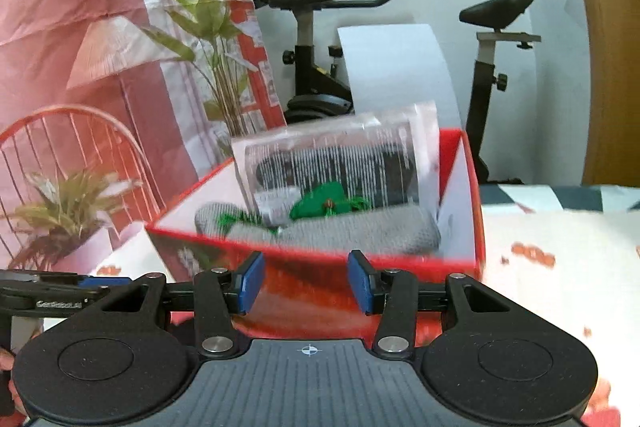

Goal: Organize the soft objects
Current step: 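Move both grippers down to the black eye mask, then close both grippers on the middle of the black eye mask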

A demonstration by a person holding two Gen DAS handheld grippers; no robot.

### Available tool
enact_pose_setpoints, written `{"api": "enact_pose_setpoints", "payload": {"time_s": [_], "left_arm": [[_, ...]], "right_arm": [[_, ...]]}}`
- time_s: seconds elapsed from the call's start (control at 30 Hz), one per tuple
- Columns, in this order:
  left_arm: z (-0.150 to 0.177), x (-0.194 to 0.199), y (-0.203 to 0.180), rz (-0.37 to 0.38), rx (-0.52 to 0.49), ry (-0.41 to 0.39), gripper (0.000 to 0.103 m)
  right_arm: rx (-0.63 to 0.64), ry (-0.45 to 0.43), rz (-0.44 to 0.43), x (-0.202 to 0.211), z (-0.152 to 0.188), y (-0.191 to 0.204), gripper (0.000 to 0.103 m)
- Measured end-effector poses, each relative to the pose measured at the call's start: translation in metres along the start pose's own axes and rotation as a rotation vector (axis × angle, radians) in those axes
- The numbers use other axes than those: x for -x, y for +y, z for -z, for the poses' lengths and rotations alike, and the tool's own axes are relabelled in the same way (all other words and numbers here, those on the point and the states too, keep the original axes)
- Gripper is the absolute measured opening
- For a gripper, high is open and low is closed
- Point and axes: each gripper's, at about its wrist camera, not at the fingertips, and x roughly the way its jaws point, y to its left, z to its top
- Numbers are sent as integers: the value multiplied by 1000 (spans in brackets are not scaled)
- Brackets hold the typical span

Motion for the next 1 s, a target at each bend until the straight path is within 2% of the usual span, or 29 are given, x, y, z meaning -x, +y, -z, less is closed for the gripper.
{"api": "enact_pose_setpoints", "payload": {"time_s": [0.13, 0.33, 0.53, 0.8, 0.93, 1.0], "left_arm": [[15, -12, 8, -14, 24, 41, 51], [24, -36, 16, -70, 34, 72, 55], [26, -43, 24, -88, 39, 99, 58], [25, -55, 28, -89, 58, 97, 61], [25, -60, 21, -80, 0, 92, 67], [26, -60, 21, -75, 6, 88, 68]], "right_arm": [[23, 51, 1, 0, 25, 2, 43], [-14, 159, 28, -16, 59, -7, 43], [-52, 226, 37, -32, 75, -12, 48], [-71, 250, 46, -42, 84, -12, 52], [-81, 255, 53, -43, 86, -15, 53], [-82, 257, 55, -44, 87, -15, 54]]}}
